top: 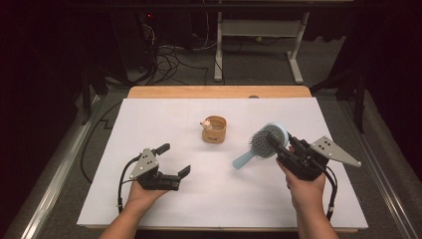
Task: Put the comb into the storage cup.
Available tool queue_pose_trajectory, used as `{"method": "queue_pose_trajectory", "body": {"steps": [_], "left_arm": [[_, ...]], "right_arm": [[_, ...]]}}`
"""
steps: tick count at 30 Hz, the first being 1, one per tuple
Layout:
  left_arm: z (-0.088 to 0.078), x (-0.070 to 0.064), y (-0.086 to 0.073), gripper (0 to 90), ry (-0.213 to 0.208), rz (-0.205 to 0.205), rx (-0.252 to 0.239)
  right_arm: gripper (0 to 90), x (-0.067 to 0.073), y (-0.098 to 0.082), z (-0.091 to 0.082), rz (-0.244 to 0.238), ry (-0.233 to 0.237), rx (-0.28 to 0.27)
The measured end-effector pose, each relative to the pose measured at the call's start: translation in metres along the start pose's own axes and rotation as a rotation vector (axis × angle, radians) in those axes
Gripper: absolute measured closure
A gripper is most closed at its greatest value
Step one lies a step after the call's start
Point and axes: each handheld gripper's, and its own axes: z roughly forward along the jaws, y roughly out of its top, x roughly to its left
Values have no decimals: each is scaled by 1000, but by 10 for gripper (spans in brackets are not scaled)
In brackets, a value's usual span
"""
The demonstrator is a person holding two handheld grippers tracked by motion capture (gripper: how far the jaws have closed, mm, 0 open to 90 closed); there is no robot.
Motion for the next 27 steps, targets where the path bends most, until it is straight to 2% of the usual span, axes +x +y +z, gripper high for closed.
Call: {"method": "queue_pose_trajectory", "body": {"steps": [10, 27], "left_arm": [[-1, 0, 1, 5, -5, -2, -7], [-2, 0, 1, 5, -19, -14, -10]], "right_arm": [[598, -4, 2, -4, -34, -41, -10], [599, 5, 2, 2, -46, -23, -31]]}}
